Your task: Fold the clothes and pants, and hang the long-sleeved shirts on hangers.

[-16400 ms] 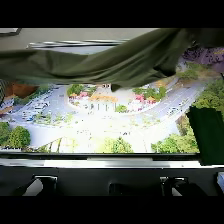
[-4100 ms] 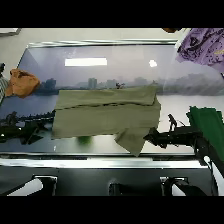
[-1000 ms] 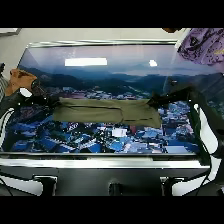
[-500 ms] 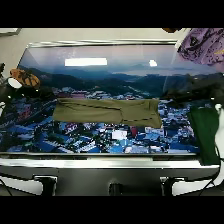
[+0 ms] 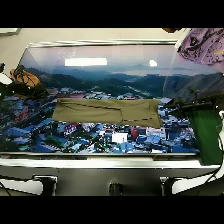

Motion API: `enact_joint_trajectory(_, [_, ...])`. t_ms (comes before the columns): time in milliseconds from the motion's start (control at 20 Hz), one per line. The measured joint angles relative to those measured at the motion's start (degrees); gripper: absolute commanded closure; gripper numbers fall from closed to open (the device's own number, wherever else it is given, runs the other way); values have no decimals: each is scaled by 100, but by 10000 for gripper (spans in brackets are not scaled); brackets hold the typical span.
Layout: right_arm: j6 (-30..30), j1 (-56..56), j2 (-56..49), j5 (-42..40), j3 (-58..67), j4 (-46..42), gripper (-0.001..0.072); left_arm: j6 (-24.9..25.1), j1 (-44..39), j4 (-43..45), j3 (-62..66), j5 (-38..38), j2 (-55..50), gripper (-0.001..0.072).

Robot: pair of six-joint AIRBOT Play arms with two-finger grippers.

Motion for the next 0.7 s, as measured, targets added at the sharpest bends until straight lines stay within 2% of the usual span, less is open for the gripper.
enact_joint_trajectory(200, [-118,319,-328,28,-31,199,101,-2,0,4,7,-37,7,385])
enact_joint_trajectory(250, [-136,431,-380,28,-31,251,124,-2,0,7,4,-39,7,385])
enact_joint_trajectory(300, [-155,566,-433,15,-33,302,177,-2,0,7,7,-42,7,385])
enact_joint_trajectory(350, [-157,697,-470,35,-35,313,270,-26,0,7,7,-46,7,384])
enact_joint_trajectory(500, [-162,1058,-527,328,-42,212,687,-70,-2,4,7,-52,7,385])
enact_joint_trajectory(700, [70,1250,-291,621,-24,129,684,-105,-120,-245,7,2,-2,392])
